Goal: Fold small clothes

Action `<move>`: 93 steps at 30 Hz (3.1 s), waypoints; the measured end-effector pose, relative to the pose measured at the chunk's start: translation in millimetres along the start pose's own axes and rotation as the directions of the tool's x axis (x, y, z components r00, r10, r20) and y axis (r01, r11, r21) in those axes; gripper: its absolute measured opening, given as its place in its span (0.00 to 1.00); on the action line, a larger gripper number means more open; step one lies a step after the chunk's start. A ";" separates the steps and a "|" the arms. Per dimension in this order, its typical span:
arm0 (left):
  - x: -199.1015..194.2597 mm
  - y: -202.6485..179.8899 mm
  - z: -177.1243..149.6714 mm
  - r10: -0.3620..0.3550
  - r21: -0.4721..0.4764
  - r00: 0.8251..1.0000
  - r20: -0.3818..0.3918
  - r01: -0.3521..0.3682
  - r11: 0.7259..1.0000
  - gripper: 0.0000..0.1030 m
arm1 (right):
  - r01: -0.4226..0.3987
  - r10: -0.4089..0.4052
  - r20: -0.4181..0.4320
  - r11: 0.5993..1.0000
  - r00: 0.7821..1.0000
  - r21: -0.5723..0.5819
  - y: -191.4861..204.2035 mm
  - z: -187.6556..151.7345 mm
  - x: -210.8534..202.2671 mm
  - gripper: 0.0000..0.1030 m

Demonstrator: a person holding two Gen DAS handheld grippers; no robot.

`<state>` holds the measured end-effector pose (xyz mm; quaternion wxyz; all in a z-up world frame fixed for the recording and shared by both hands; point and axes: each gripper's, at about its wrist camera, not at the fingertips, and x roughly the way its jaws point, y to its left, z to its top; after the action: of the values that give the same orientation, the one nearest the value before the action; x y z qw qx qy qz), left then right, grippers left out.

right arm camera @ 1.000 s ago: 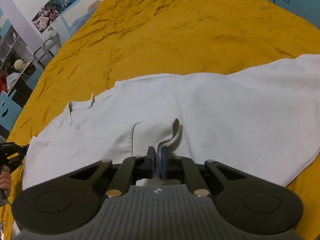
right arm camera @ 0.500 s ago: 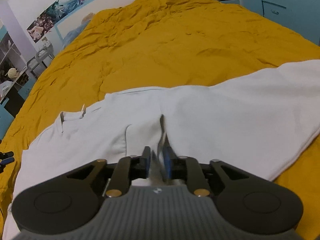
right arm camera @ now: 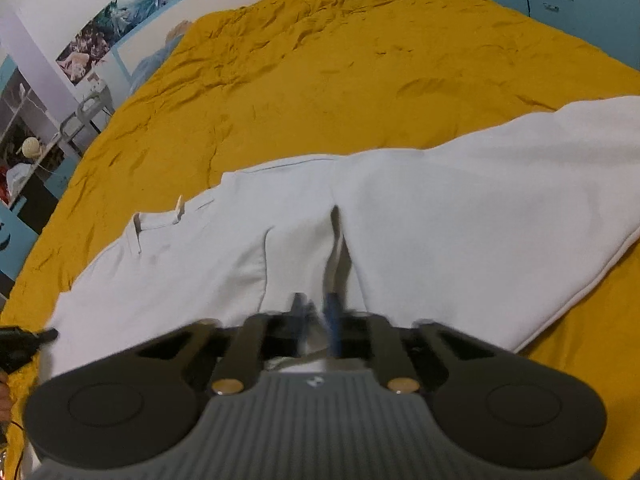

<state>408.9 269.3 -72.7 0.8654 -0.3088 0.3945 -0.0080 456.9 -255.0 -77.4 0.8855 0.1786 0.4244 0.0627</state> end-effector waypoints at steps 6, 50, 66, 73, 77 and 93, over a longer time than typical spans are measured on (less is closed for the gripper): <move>11.4 1.9 -5.7 0.158 0.124 0.986 -0.059 -0.149 0.981 0.05 | 0.020 -0.018 0.015 0.996 1.000 -0.083 14.2 -1.4 -4.3 0.02; -41.7 -50.2 -56.6 0.324 0.119 0.946 -0.033 -0.318 0.941 0.35 | 0.163 -0.228 0.101 0.886 0.968 0.434 -260.6 73.4 -122.0 0.43; -43.4 -50.9 -60.2 0.377 0.119 0.926 -0.016 -0.373 0.920 0.39 | 0.280 -0.361 0.146 0.874 0.921 0.396 -264.6 133.2 -104.3 0.09; -69.7 -51.0 -61.9 0.310 0.107 0.950 0.022 -0.311 0.945 0.39 | 0.144 -0.181 0.325 0.980 0.928 0.135 -103.8 184.6 -164.0 0.08; -87.3 -52.0 -59.0 0.254 0.094 0.966 0.054 -0.258 0.961 0.39 | 0.038 -0.028 0.372 0.999 0.928 -0.020 9.8 191.7 -191.7 0.08; -132.3 -22.8 -41.9 0.083 0.042 0.990 0.112 -0.088 0.995 0.44 | -0.153 0.158 -0.006 0.951 0.987 -0.268 309.3 -0.7 -21.3 0.08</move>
<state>294.3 262.8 8.4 0.8924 -0.2712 0.3587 0.0367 455.4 26.7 52.0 0.8971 0.0907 0.3897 0.1875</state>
